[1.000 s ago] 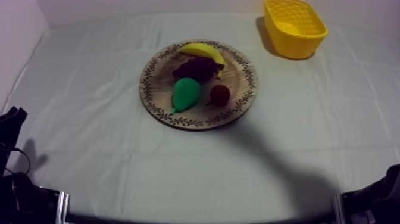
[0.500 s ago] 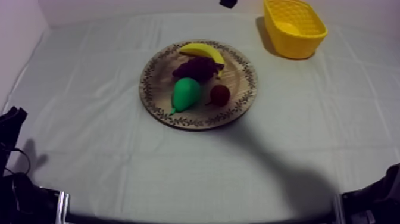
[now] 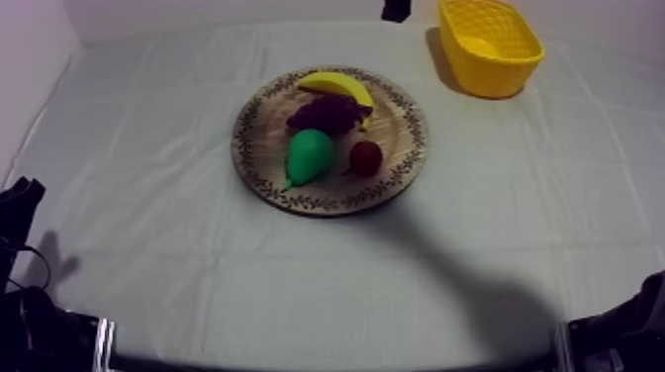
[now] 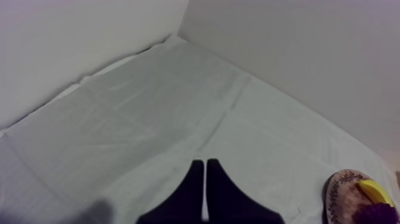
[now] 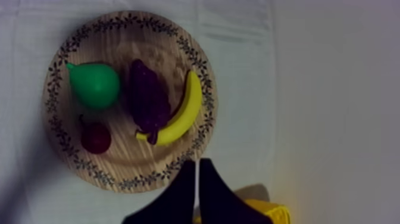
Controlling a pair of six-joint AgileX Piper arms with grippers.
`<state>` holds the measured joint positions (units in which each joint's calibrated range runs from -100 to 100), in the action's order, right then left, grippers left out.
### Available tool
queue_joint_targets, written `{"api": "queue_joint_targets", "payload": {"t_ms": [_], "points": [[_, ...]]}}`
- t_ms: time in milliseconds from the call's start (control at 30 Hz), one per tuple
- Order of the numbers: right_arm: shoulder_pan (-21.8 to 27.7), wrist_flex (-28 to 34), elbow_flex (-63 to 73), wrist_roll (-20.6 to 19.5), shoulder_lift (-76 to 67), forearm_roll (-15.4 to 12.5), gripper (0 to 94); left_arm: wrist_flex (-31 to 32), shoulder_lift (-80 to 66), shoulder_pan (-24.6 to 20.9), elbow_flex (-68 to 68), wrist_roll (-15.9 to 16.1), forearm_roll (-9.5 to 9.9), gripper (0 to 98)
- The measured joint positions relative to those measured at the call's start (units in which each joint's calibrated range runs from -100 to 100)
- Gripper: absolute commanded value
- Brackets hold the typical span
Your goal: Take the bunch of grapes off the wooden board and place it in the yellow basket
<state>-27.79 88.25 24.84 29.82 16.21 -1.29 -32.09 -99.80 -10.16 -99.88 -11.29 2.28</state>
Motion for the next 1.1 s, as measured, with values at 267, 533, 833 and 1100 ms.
{"api": "queue_joint_targets", "payload": {"t_ms": [267, 533, 833, 1100], "points": [[0.17, -3.29, -1.48, -2.22, -0.06, -0.16, 12.8, 0.0, 0.0, 0.0, 0.0, 0.0, 0.0, 0.1], [1.02, -6.39, -4.19, -4.68, -0.78, -0.55, 61.1, 0.0, 0.0, 0.0, 0.0, 0.0, 0.0, 0.1], [1.72, -8.43, -8.03, -5.09, -1.4, -0.84, 75.2, 0.0, 0.0, 0.0, 0.0, 0.0, 0.0, 0.1], [1.63, -10.27, -11.41, -5.0, -1.52, -0.96, 75.8, 0.0, 0.0, 0.0, 0.0, 0.0, 0.0, 0.1]]}}
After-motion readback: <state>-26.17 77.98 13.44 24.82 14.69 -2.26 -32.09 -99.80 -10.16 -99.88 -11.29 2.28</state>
